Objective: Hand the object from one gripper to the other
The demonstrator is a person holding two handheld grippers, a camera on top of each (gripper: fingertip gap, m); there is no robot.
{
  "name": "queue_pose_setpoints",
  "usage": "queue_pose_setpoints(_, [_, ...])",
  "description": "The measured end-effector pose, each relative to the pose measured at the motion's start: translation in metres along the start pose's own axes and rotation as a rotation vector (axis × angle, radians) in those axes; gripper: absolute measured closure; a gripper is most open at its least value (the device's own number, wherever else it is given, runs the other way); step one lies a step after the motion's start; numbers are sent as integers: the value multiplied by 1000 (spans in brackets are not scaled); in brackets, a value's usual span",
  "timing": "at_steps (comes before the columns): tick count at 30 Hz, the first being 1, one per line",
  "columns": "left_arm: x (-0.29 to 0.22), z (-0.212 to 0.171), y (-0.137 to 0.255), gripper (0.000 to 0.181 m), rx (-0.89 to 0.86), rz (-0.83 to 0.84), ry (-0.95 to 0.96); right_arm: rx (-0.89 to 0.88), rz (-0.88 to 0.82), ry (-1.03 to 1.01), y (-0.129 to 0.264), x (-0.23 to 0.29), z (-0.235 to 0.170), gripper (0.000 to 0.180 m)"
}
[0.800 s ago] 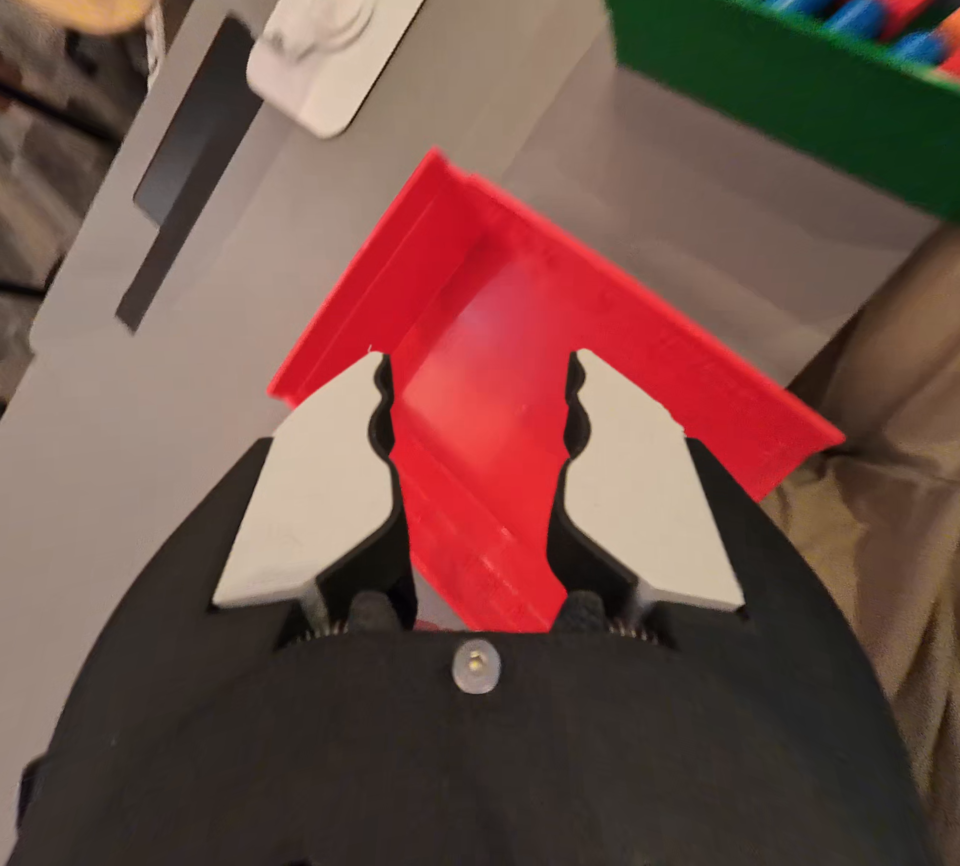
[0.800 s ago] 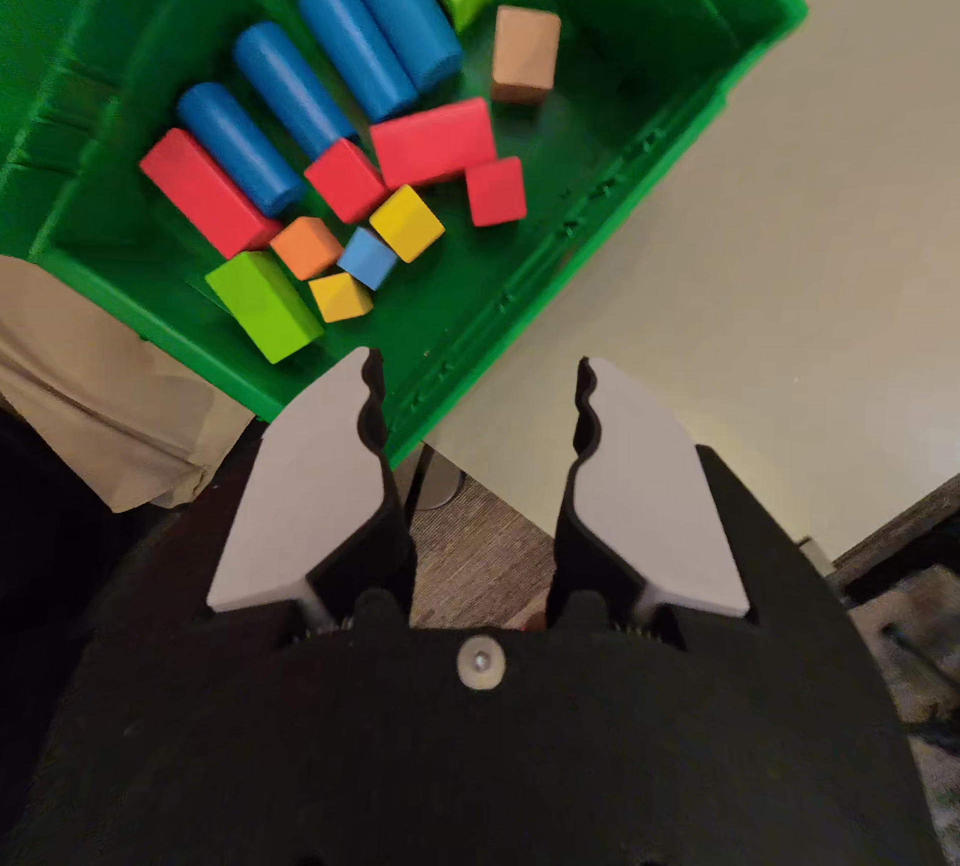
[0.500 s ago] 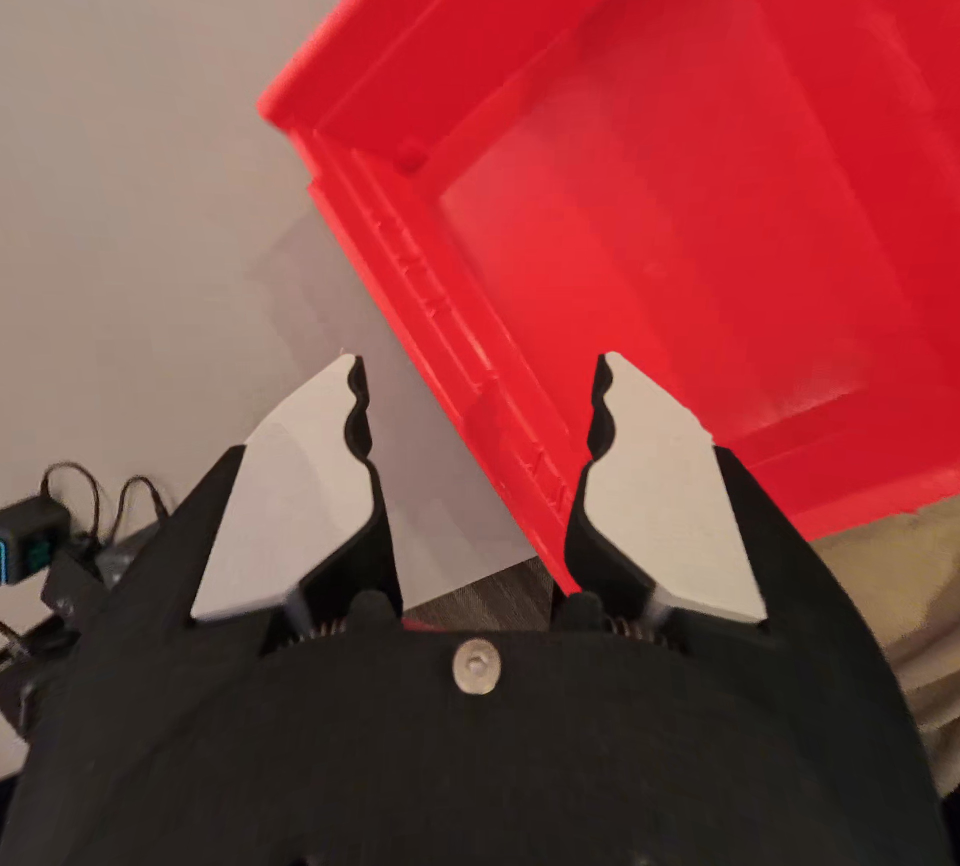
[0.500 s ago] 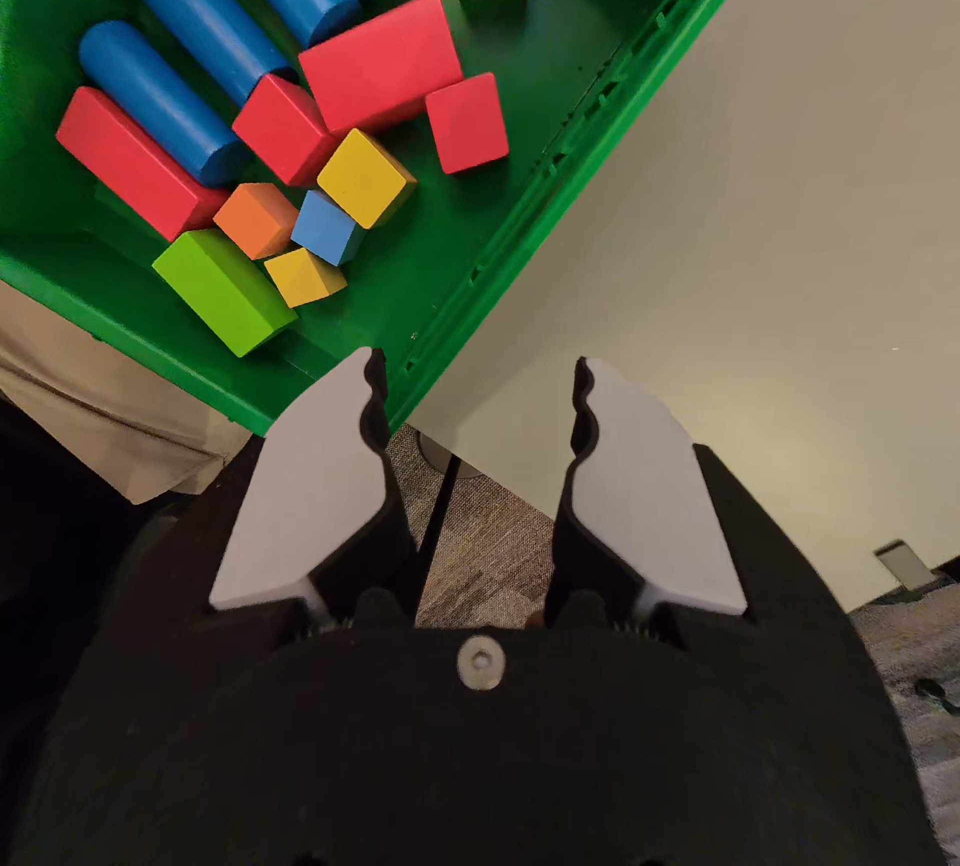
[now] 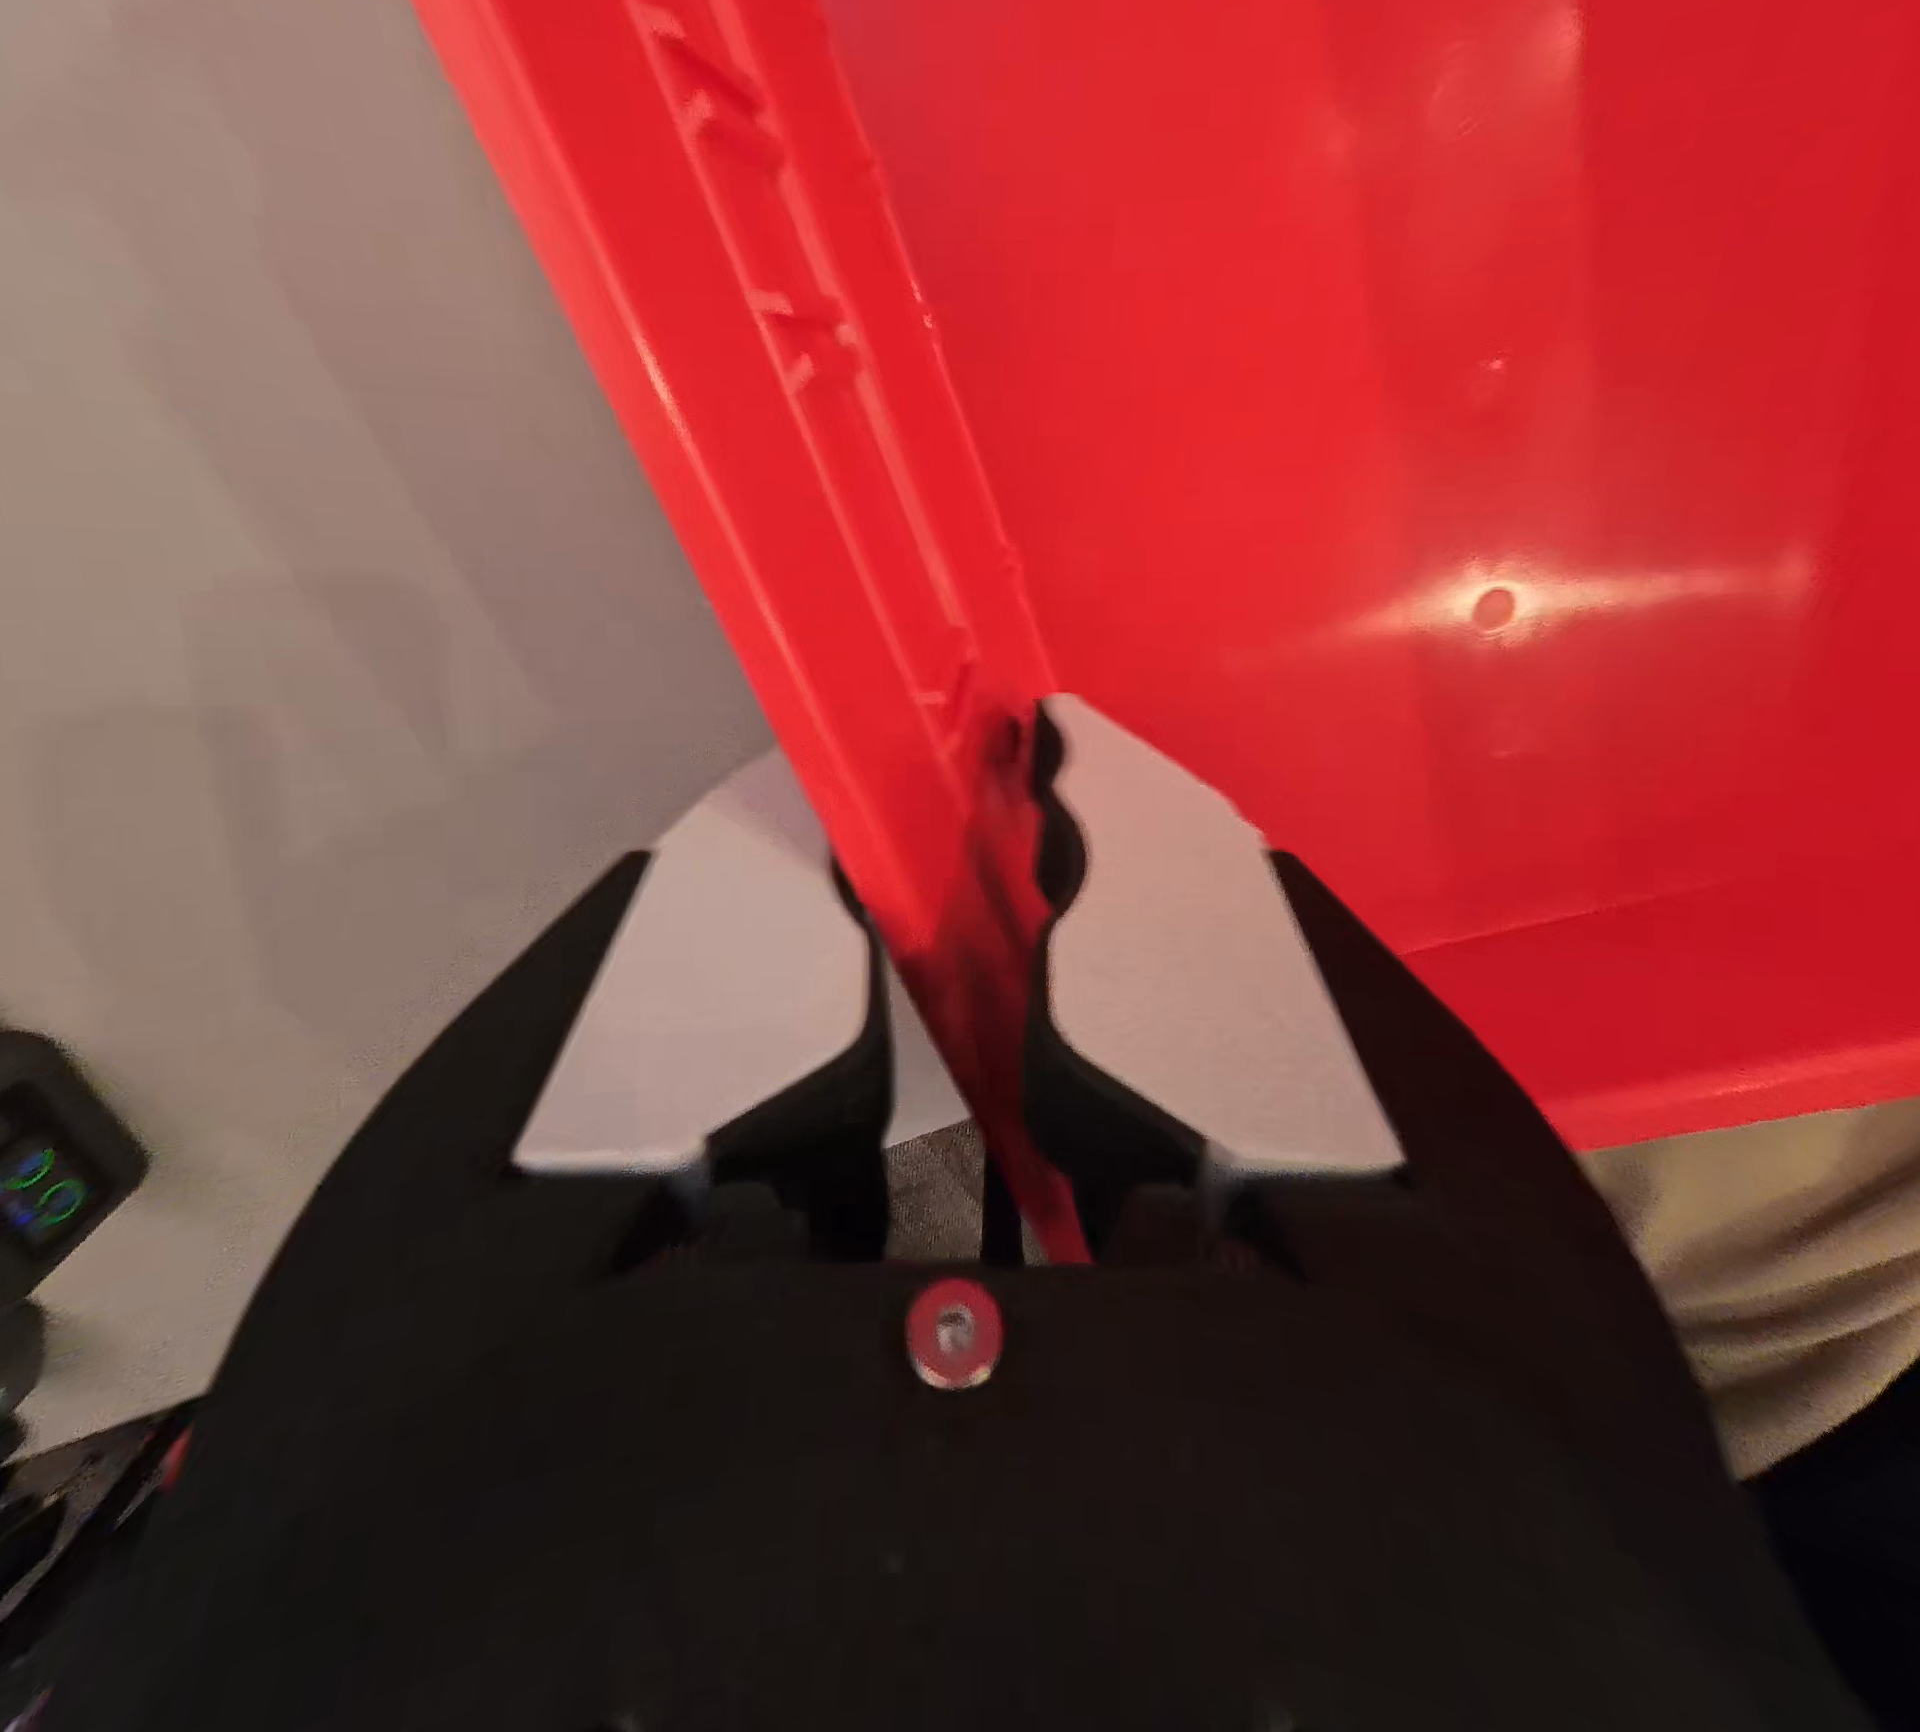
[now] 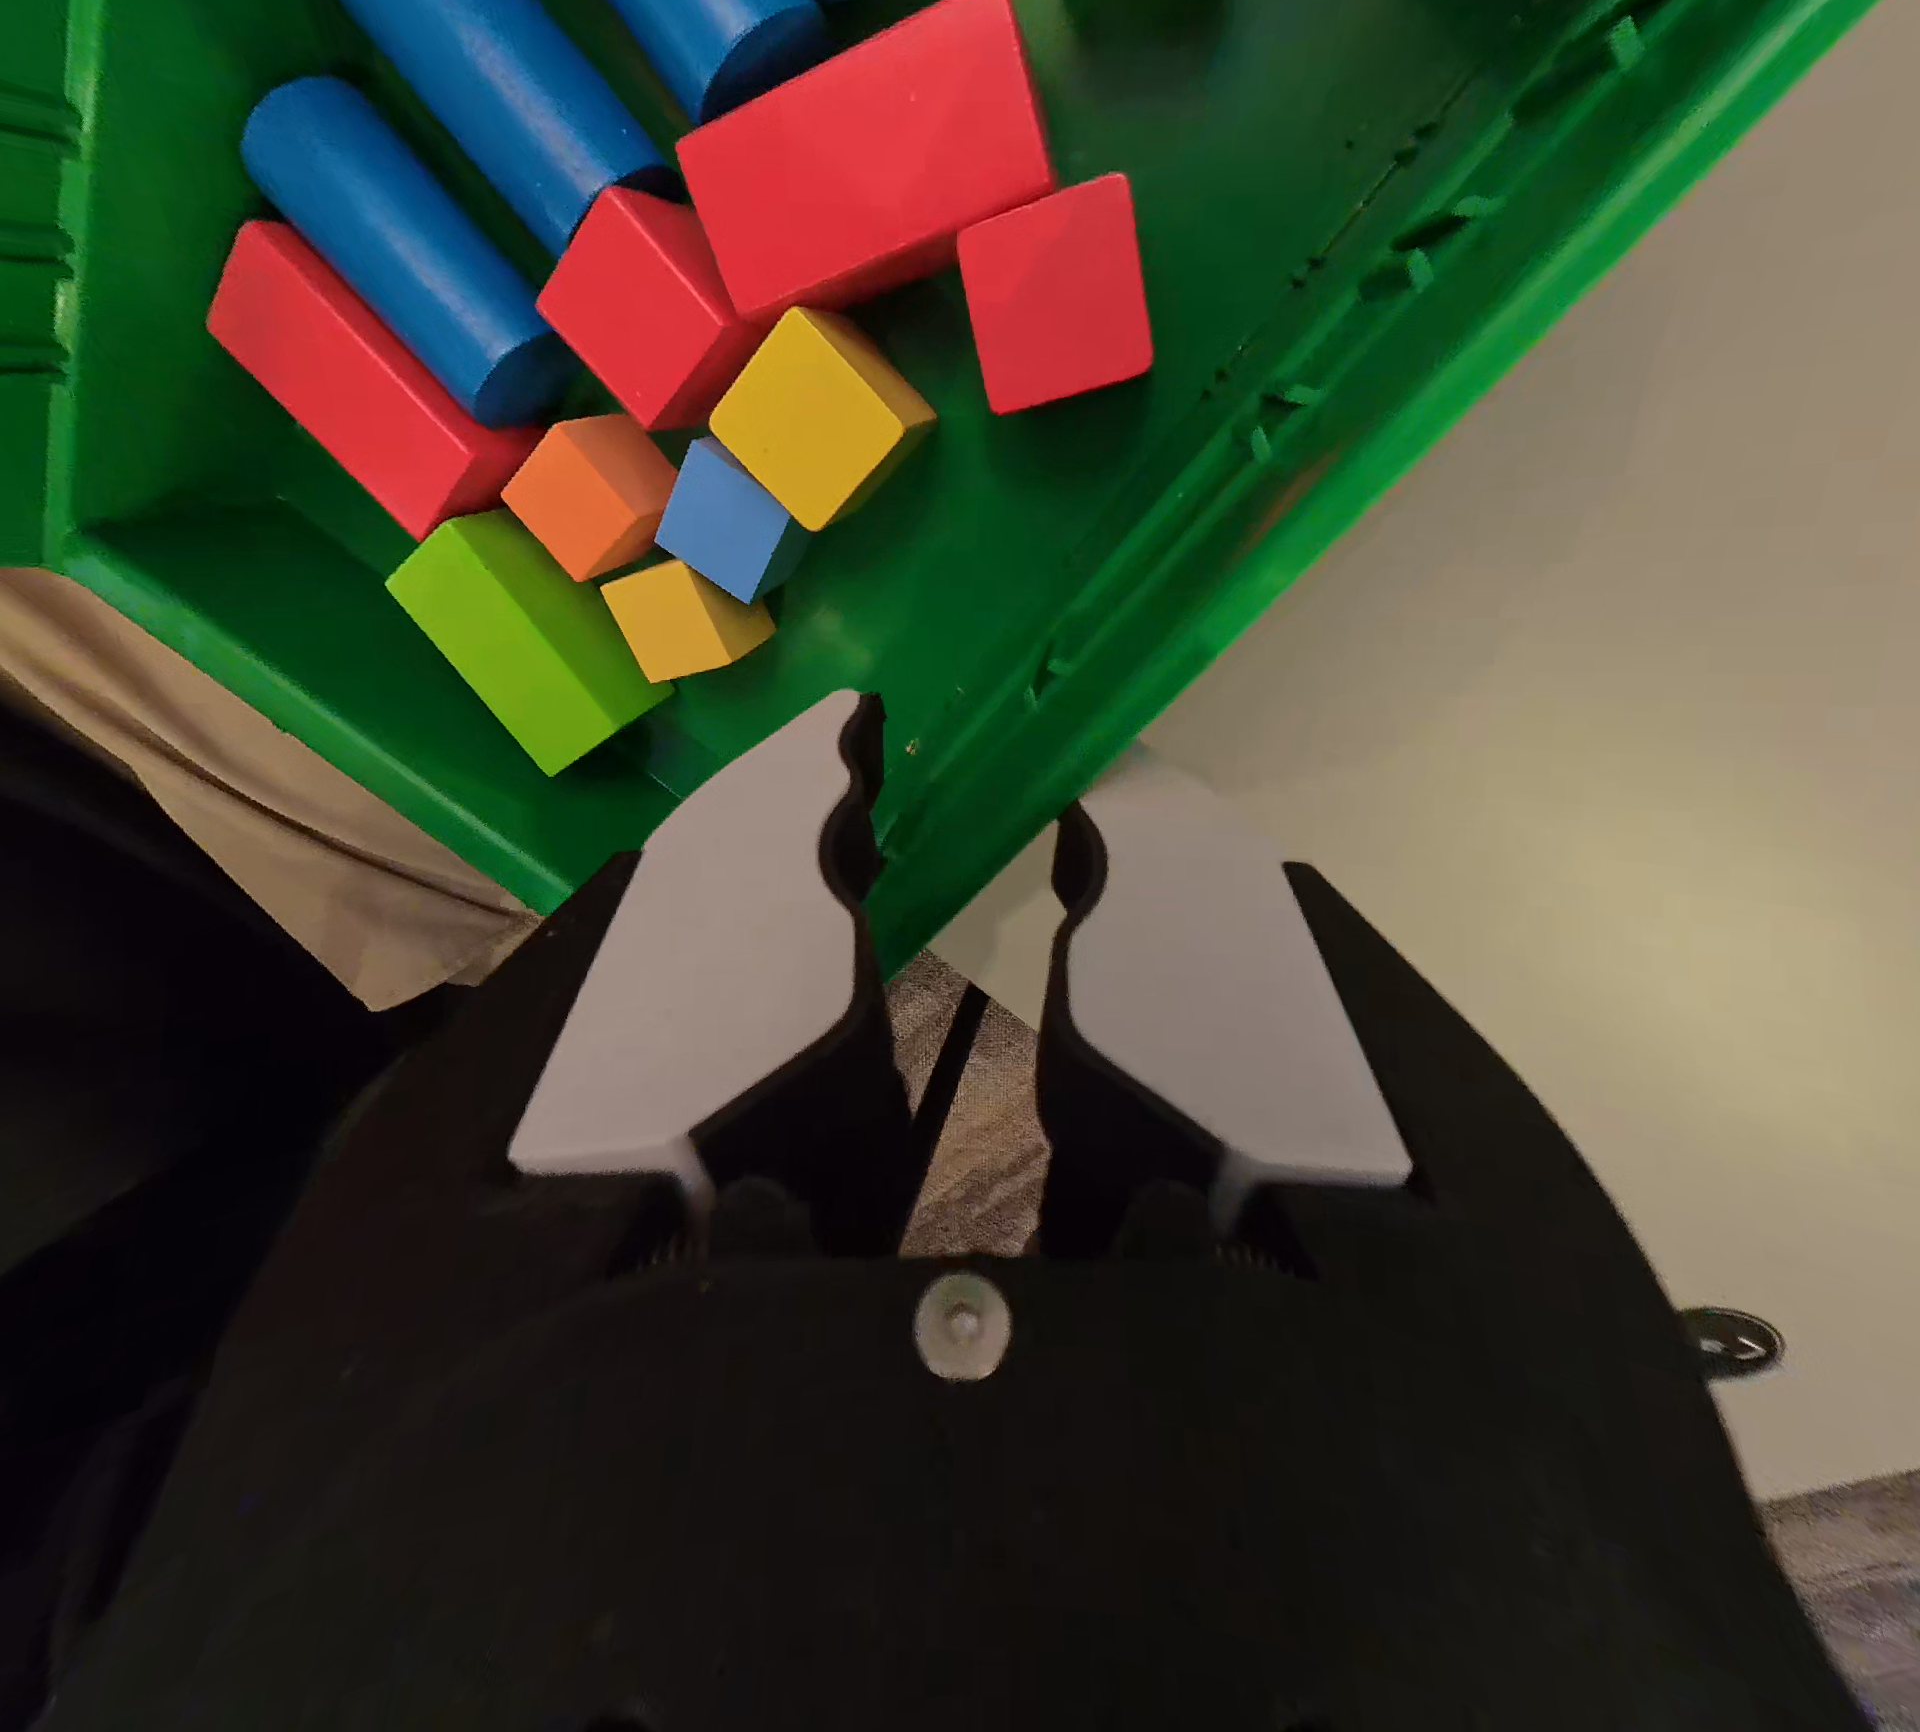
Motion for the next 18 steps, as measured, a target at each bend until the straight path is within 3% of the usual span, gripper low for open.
queue_pose_setpoints(4, [-2, 8, 3, 173, -82, -96, 47, -40, 43, -53, -2, -1, 4, 158])
queue_pose_setpoints(18, [18, 11, 38, 175, -269, -103, 102, -342, 320, -164, -10, 32, 68, 163])
Point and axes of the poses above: each gripper's, where its closed fingertips meet, y back along the fingers, z out of its top, x = y × z across the jaws, the point moved 2 cm from there along y, back along the fingers, and after that the axes turned 1 degree about x, right-handed, at the moved point
